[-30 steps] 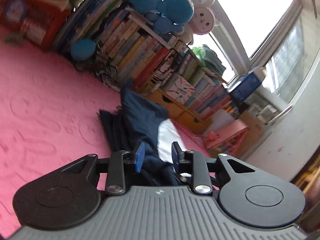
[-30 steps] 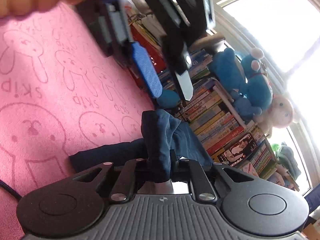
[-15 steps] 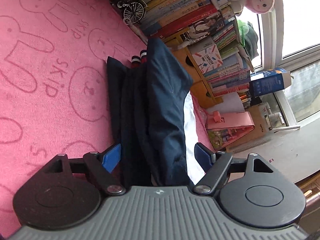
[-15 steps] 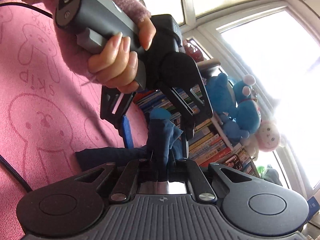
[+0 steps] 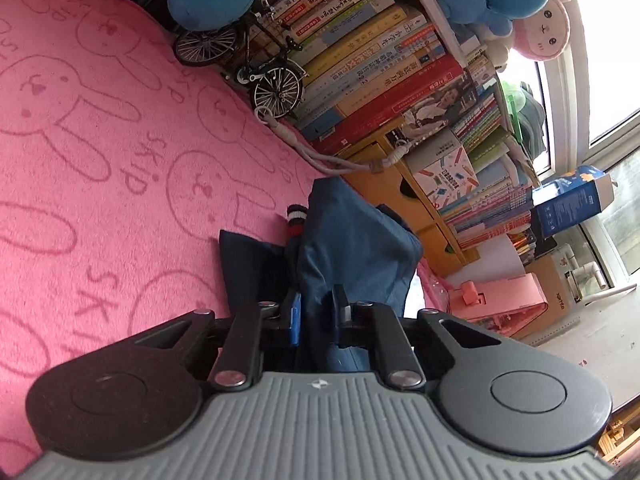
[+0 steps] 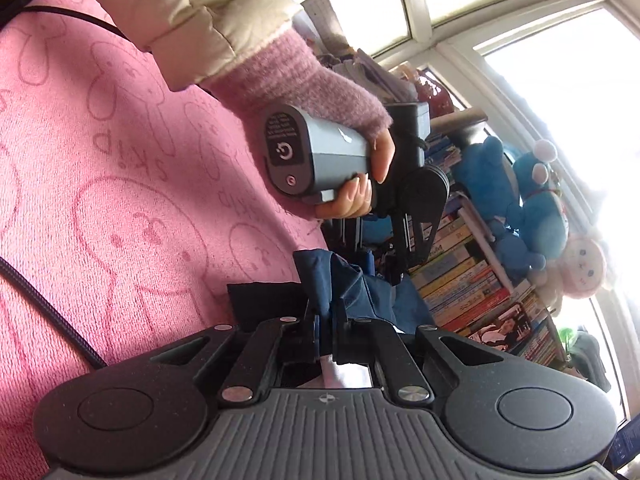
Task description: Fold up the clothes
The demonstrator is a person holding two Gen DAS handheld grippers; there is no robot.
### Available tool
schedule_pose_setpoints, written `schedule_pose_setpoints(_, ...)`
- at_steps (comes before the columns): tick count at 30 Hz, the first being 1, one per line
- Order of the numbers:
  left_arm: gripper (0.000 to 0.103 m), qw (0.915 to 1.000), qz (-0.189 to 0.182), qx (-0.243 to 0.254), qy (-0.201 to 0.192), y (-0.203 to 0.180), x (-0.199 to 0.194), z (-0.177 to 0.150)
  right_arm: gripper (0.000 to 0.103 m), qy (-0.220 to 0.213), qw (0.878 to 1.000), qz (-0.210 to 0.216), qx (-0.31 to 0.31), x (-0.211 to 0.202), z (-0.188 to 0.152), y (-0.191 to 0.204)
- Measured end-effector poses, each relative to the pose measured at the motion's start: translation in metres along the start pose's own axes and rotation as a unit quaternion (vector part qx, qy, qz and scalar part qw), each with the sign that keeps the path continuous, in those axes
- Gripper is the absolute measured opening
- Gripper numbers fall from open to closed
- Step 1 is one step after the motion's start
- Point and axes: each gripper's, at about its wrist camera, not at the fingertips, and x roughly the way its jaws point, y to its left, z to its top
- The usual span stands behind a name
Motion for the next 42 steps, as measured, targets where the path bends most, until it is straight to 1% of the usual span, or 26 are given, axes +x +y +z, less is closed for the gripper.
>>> schedule_pose_setpoints(3,0.011,0.999,0.012,-0.004,-0.042,0.004,-0.004,0.011,0.007,0.007,1.0,0.012,0.008,0.003,0.001,-0.003)
schedule_pose_setpoints(6,0.008,0.9963,0.028,-0.028,-0.076,0.011,-0.009,0.026,0.007,0.006,1.0,0.012,0.007,0.004,0.001,-0.003)
schedule_pose_setpoints(8,0.013,0.9975,0.011,-0.033,-0.061,0.014,-0.01,0.032,0.007,0.004,1.0,0.007,0.004,0.004,0.001,-0.002)
schedule_pose_setpoints(9,0.02,0.9984,0.0,-0.028,-0.049,0.013,-0.01,0.032,0.007,0.003,1.0,0.004,0.002,0.004,0.0,-0.001)
schedule_pose_setpoints(11,0.064,0.999,-0.011,-0.004,-0.042,0.006,-0.009,0.029,0.007,0.002,1.0,0.001,0.0,0.005,0.0,-0.001)
schedule_pose_setpoints(13,0.087,0.9987,-0.024,0.017,-0.042,-0.001,-0.007,0.026,0.007,0.002,1.0,0.001,0.001,0.005,0.0,-0.001)
schedule_pose_setpoints(14,0.091,0.9986,-0.03,0.018,-0.04,-0.002,-0.002,0.025,0.007,0.002,1.0,0.001,0.001,0.005,0.0,-0.001)
schedule_pose_setpoints(16,0.095,0.9987,-0.036,0.012,-0.033,-0.004,0.01,0.025,0.007,0.001,1.0,-0.001,0.0,0.004,0.0,0.001)
schedule_pose_setpoints(17,0.091,0.9991,-0.03,0.009,-0.03,-0.005,0.017,0.024,0.007,0.001,1.0,-0.002,0.0,0.003,0.0,0.002)
schedule_pose_setpoints(18,0.084,0.9993,-0.023,0.008,-0.027,-0.007,0.023,0.023,0.007,0.0,1.0,-0.003,0.0,0.002,0.0,0.003)
schedule_pose_setpoints(19,0.051,0.9996,-0.012,0.007,-0.025,-0.008,0.028,0.021,0.007,0.0,1.0,-0.006,0.001,0.002,-0.001,0.003)
schedule_pose_setpoints(20,0.032,0.9997,-0.001,0.007,-0.022,-0.01,0.033,0.02,0.01,-0.001,1.0,-0.01,0.002,0.002,-0.001,0.003)
schedule_pose_setpoints(21,0.031,0.9997,-0.001,0.005,-0.022,-0.01,0.036,0.018,0.012,0.0,1.0,-0.016,0.003,0.0,-0.001,0.004)
schedule_pose_setpoints(22,0.031,0.9997,-0.003,0.004,-0.023,-0.01,0.038,0.017,0.02,0.001,1.0,-0.023,0.004,-0.001,-0.001,0.004)
schedule_pose_setpoints(23,0.031,0.9998,-0.001,0.005,-0.021,-0.01,0.04,0.016,0.037,0.004,1.0,-0.029,0.005,0.003,0.0,0.003)
schedule_pose_setpoints(25,0.032,0.9998,0.005,0.005,-0.019,-0.01,0.041,0.016,0.056,0.01,0.999,-0.04,0.005,0.01,0.004,0.0)
schedule_pose_setpoints(26,0.032,0.9998,0.007,0.002,-0.02,-0.01,0.041,0.016,0.062,0.013,0.999,-0.046,0.005,0.014,0.005,-0.001)
schedule_pose_setpoints(27,0.029,0.9998,0.009,0.0,-0.02,-0.01,0.041,0.016,0.064,0.018,0.999,-0.049,0.008,0.018,0.007,-0.004)
schedule_pose_setpoints(28,0.018,0.9996,0.013,0.003,-0.026,-0.011,0.038,0.016,0.064,0.028,0.999,-0.04,0.024,0.027,0.008,-0.01)
schedule_pose_setpoints(29,0.013,0.9992,0.018,0.007,-0.034,-0.012,0.034,0.015,0.053,0.039,0.998,-0.029,0.042,0.035,0.009,-0.018)
schedule_pose_setpoints(30,0.011,0.9988,0.018,0.015,-0.043,-0.014,0.029,0.015,0.039,0.047,0.996,-0.016,0.069,0.038,0.009,-0.026)
schedule_pose_setpoints(31,0.007,0.9984,0.017,0.024,-0.049,-0.015,0.023,0.014,0.012,0.052,0.994,-0.005,0.092,0.039,0.008,-0.035)
schedule_pose_setpoints(32,0.005,0.9979,0.016,0.032,-0.054,-0.016,0.017,0.013,0.009,0.048,0.994,-0.01,0.094,0.035,0.005,-0.038)
schedule_pose_setpoints(35,0.005,0.9963,0.015,0.048,-0.07,-0.016,0.002,0.01,0.008,0.031,0.996,-0.018,0.081,0.017,-0.002,-0.04)
schedule_pose_setpoints(38,0.005,0.995,0.028,0.056,-0.078,-0.008,-0.003,0.007,0.008,0.029,0.998,0.003,0.063,0.003,-0.007,-0.036)
schedule_pose_setpoints(42,0.009,0.9922,0.063,0.055,-0.093,0.003,-0.003,0.006,0.008,0.031,0.998,0.027,0.044,0.001,-0.011,-0.024)
